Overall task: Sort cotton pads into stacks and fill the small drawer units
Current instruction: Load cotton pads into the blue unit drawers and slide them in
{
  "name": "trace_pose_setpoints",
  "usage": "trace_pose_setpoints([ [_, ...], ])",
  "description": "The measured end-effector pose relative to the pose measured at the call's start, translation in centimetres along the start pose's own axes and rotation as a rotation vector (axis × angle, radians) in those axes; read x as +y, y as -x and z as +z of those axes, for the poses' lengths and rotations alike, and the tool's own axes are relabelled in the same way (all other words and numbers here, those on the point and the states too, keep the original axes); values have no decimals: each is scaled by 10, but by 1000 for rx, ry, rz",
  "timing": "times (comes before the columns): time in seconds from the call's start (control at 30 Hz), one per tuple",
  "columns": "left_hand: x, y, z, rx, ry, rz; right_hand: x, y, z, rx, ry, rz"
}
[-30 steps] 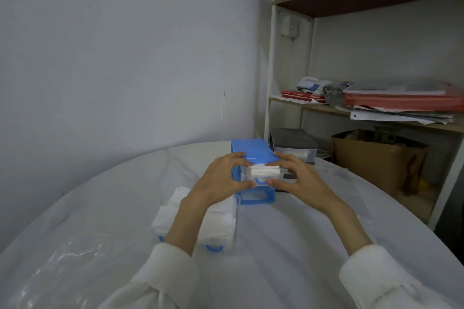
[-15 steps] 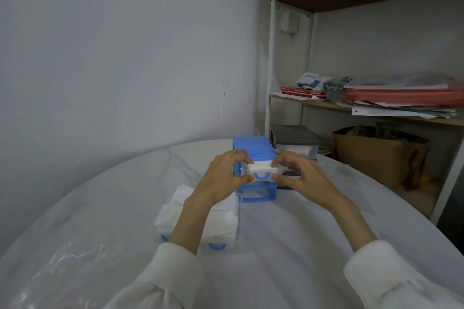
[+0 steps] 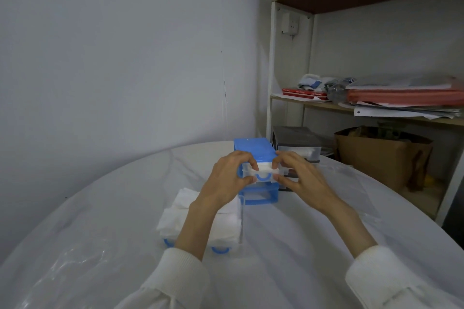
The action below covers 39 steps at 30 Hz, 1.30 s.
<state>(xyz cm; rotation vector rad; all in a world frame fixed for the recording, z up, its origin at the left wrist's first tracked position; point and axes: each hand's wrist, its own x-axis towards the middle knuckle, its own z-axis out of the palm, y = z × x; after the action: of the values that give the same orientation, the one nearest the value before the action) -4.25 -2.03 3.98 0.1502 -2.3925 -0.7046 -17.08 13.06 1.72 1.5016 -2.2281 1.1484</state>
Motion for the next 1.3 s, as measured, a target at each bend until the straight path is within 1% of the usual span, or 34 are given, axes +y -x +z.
trace_pose_setpoints([
  [0.17, -4, -1, 2, -8, -1, -22, 3, -2, 0, 12, -3, 44],
  [0.53, -7, -1, 7, 42, -4, -31, 4, -3, 4, 73, -21, 43],
  [0.7, -2, 0, 10, 125, -10, -26, 0, -4, 7, 138, 38, 39],
  [0.83, -1, 2, 11, 216, 26, -21, -6, -4, 10, 202, 23, 27],
  [1.07, 3, 4, 20, 319, 6, -44, -11, -5, 18, 314, 142, -33],
  [1.13, 4, 3, 20, 308, -20, -49, -11, -5, 19, 322, 145, -39],
  [1.23, 0, -3, 11, 216, -72, -37, -14, -5, 20, 300, 174, -36],
  [1.3, 2, -9, -1, 160, -40, -31, -18, -3, 21, 293, 231, -22],
])
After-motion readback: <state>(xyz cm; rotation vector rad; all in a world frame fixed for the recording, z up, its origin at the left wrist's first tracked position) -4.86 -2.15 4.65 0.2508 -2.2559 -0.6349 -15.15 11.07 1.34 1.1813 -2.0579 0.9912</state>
